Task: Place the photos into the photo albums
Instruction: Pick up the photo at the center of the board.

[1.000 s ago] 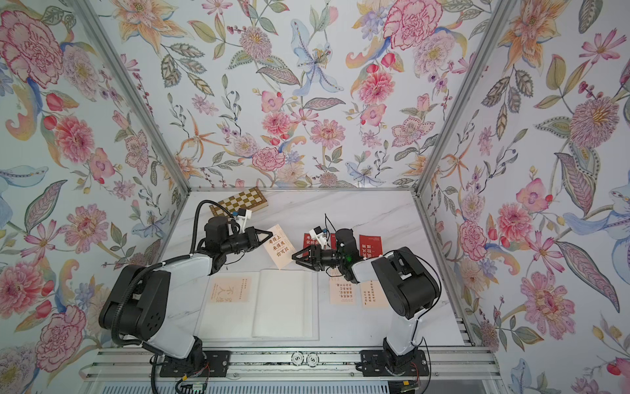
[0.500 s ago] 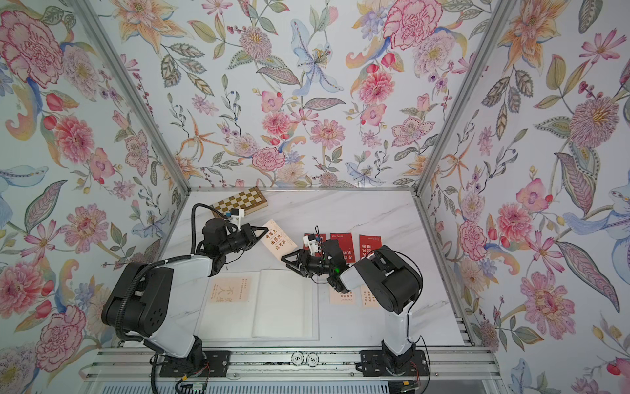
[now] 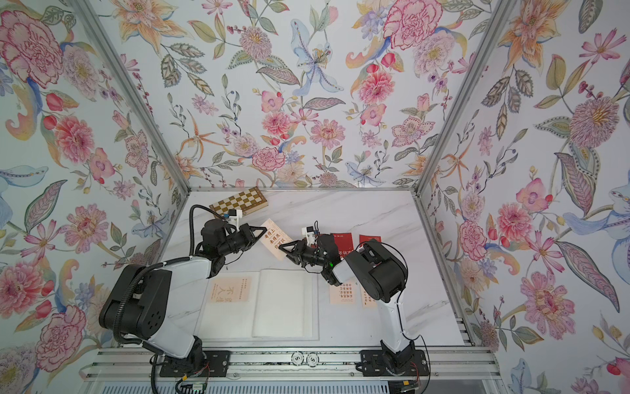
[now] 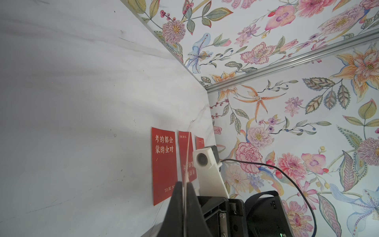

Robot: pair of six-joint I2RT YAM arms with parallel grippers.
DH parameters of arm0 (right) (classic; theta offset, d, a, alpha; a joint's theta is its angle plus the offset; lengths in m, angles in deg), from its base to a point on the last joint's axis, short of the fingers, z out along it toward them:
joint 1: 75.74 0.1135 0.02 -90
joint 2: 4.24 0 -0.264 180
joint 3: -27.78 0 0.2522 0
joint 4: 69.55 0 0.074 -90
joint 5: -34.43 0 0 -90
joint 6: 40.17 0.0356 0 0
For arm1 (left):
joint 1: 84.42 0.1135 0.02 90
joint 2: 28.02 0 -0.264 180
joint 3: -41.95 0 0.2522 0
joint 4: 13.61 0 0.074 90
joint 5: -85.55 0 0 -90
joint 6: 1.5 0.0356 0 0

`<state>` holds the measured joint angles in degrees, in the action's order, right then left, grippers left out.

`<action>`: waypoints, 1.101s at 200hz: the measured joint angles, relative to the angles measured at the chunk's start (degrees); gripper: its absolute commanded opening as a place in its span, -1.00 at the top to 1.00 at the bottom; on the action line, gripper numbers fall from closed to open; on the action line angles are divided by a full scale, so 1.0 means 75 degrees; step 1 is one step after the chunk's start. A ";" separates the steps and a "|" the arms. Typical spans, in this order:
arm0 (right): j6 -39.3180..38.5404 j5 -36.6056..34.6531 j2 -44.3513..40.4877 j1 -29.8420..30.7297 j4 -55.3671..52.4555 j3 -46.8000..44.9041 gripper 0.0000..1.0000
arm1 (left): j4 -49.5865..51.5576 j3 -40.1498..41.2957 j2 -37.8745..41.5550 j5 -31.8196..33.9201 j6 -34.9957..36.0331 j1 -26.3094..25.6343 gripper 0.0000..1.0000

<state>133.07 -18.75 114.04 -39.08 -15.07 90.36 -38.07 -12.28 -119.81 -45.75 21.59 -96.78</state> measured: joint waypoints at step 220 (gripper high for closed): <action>-0.3162 -0.1355 -0.4007 0.1687 -0.7988 0.0804 1.00 | 0.7909 -0.0335 0.3695 0.3876 0.4296 0.0364 -0.71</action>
<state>109.36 -28.91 83.99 -26.42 -74.98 96.39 21.25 -14.79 -92.09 -16.68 53.81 -94.05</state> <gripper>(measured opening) 0.047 0.843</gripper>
